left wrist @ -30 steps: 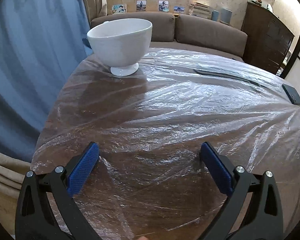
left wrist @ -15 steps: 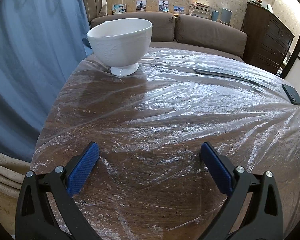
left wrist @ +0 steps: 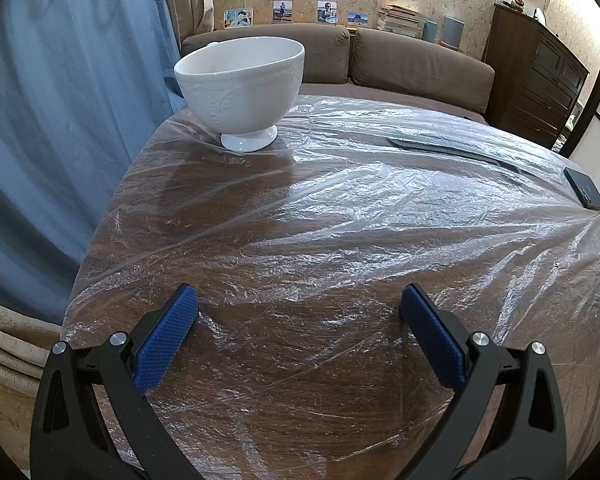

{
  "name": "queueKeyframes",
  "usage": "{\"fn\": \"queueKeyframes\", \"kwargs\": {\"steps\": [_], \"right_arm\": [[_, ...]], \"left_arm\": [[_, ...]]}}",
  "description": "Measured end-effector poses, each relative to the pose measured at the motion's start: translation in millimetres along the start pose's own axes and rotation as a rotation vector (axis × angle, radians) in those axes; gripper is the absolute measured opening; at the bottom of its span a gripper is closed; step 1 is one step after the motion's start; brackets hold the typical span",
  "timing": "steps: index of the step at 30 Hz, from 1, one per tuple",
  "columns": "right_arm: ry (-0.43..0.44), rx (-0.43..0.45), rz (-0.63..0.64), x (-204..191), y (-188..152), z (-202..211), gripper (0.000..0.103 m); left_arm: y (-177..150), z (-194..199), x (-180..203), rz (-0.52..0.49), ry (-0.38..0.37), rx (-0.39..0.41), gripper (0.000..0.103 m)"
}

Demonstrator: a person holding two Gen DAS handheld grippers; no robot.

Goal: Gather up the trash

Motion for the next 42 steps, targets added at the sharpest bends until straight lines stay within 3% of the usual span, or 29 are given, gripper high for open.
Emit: {"fn": "queueKeyframes", "kwargs": {"steps": [42], "right_arm": [[0.000, 0.000, -0.001, -0.2, -0.1, 0.0, 0.099]], "left_arm": [[2.6, -0.7, 2.3, -0.002, -0.003, -0.001, 0.102]]}}
Point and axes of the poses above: each gripper's, at about its wrist camera, not at the fingertips, and z roughly against the way its jaws point, x to its right, y to its top, the point moved 3 cm from there along -z, roughly the way its jaws point, and after that the axes turned 9 degrees about -x, right-handed, at the moved point
